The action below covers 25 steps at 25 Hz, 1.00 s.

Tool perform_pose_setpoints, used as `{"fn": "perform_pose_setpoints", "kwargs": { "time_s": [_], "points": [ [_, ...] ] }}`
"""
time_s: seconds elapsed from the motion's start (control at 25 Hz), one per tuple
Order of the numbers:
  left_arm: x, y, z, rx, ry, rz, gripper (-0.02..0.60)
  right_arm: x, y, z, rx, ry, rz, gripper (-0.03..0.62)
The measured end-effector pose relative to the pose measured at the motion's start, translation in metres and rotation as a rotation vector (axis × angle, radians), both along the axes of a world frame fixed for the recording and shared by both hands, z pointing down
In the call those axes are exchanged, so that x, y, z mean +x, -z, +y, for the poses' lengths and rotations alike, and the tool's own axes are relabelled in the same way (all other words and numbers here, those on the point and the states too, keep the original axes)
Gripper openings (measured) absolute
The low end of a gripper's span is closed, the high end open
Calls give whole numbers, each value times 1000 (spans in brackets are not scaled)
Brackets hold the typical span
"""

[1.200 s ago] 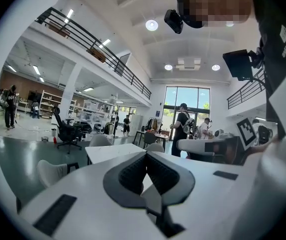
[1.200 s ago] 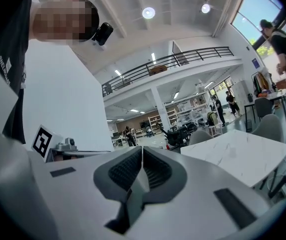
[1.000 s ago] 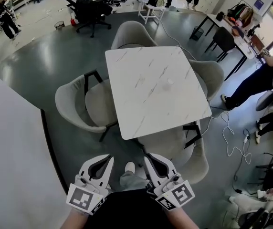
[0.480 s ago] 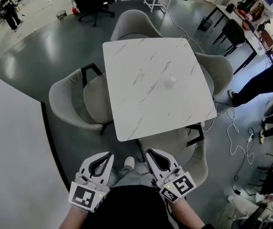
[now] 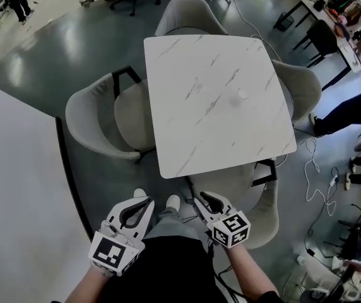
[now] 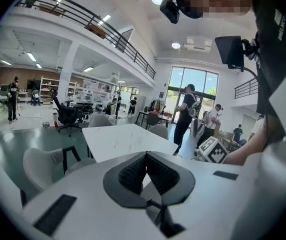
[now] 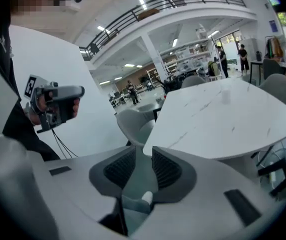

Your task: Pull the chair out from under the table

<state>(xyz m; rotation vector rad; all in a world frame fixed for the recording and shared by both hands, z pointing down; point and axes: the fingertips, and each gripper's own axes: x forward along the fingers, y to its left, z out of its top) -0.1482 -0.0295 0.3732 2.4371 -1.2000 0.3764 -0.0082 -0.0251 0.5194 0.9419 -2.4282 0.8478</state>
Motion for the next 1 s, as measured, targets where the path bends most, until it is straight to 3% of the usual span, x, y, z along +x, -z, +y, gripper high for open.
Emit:
{"fn": "perform_pose_setpoints", "kwargs": {
  "time_s": [0.24, 0.48, 1.0],
  "points": [
    [-6, -13, 10, -49, 27, -12, 5, 13, -101, 12, -197, 37, 98, 169],
    [-19, -25, 18, -85, 77, -42, 5, 31, -182, 20, -365, 36, 172, 204],
    [-34, -50, 32, -155, 151, -79, 5, 25, -279, 23, -538, 108, 247, 209]
  ]
}}
